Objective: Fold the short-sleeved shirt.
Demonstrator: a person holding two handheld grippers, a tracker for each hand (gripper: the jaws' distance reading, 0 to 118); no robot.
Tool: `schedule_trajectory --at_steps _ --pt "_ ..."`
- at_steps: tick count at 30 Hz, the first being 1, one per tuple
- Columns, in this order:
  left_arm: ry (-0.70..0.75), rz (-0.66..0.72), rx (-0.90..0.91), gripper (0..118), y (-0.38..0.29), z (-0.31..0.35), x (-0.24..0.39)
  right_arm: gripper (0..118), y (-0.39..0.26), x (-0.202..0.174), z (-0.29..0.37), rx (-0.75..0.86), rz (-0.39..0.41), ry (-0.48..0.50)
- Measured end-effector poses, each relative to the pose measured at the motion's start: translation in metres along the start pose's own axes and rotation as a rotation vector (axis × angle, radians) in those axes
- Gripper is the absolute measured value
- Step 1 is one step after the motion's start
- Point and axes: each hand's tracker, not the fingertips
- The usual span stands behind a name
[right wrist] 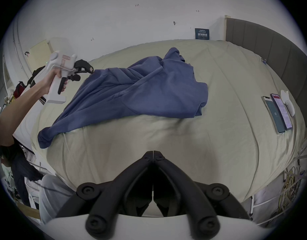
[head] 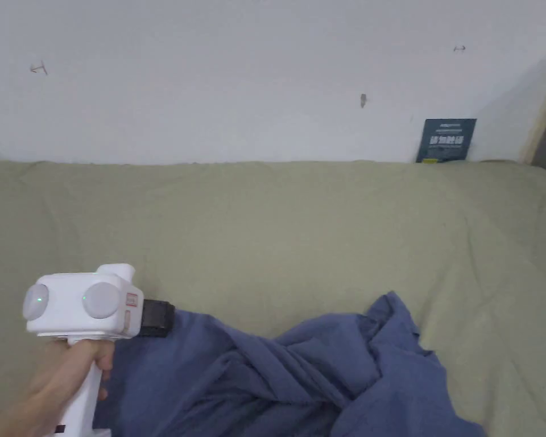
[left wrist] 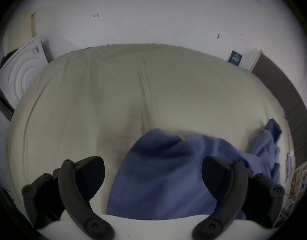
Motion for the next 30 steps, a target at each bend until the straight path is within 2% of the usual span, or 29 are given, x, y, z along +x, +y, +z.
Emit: schedule_trajectory --at_steps 2,3,5,6,7,8,9,13,15,16,17,18,19,21,23,27,29,30 --pt "0.035 0.014 -0.008 113 0.002 -0.011 0.002 1 0.001 0.002 -0.003 -0.013 -0.005 -0.013" --pt "0.018 0.012 -0.020 107 0.000 -0.003 0.004 1 0.002 0.004 -0.004 -0.023 -0.013 -0.012" --pt "-0.026 0.024 -0.019 64 -0.007 0.002 0.006 1 0.000 0.008 -0.006 -0.024 -0.022 -0.016" --pt "0.011 0.024 -0.004 51 -0.010 0.007 0.011 1 0.001 0.010 -0.006 -0.029 -0.024 -0.019" --pt "0.007 0.009 0.019 15 -0.011 0.014 0.006 1 0.003 0.011 -0.006 -0.032 -0.024 -0.025" --pt "-0.024 0.016 0.017 5 -0.012 0.017 0.006 1 0.004 0.014 -0.005 -0.029 -0.023 -0.040" --pt "0.034 0.014 0.046 5 -0.013 0.022 0.006 1 0.010 0.015 -0.003 -0.026 -0.022 -0.053" --pt "-0.009 0.053 0.035 5 -0.014 0.024 -0.006 1 0.058 0.028 0.000 0.064 -0.059 -0.086" --pt "-0.008 0.043 0.024 5 -0.018 0.023 -0.002 1 0.101 0.037 -0.013 0.103 -0.040 -0.086" --pt "-0.005 0.045 0.027 5 -0.019 0.022 -0.003 19 0.125 0.045 -0.022 0.129 -0.021 -0.073" --pt "-0.009 0.047 0.024 5 -0.019 0.021 -0.004 54 0.147 0.051 -0.034 0.140 -0.013 -0.048" --pt "-0.013 0.054 0.024 5 -0.020 0.019 -0.006 93 0.173 0.057 -0.049 0.127 -0.013 -0.051" --pt "-0.016 0.064 0.025 5 -0.021 0.015 -0.004 118 0.199 0.063 -0.068 0.113 -0.013 -0.048" --pt "-0.017 0.070 0.024 5 -0.020 0.013 -0.004 118 0.239 0.069 -0.102 0.077 0.007 -0.004" --pt "-0.013 0.072 0.029 5 -0.021 0.013 -0.003 118 0.275 0.071 -0.134 0.065 0.014 -0.021" --pt "-0.023 0.073 0.035 5 -0.022 0.012 -0.008 118 0.315 0.081 -0.205 -0.091 -0.003 -0.068" --pt "-0.027 0.080 0.033 5 -0.021 0.010 -0.009 106 0.315 0.086 -0.228 -0.124 -0.015 -0.095" --pt "-0.029 0.078 0.032 5 -0.021 0.006 -0.011 88 0.312 0.085 -0.234 -0.120 -0.011 -0.104"
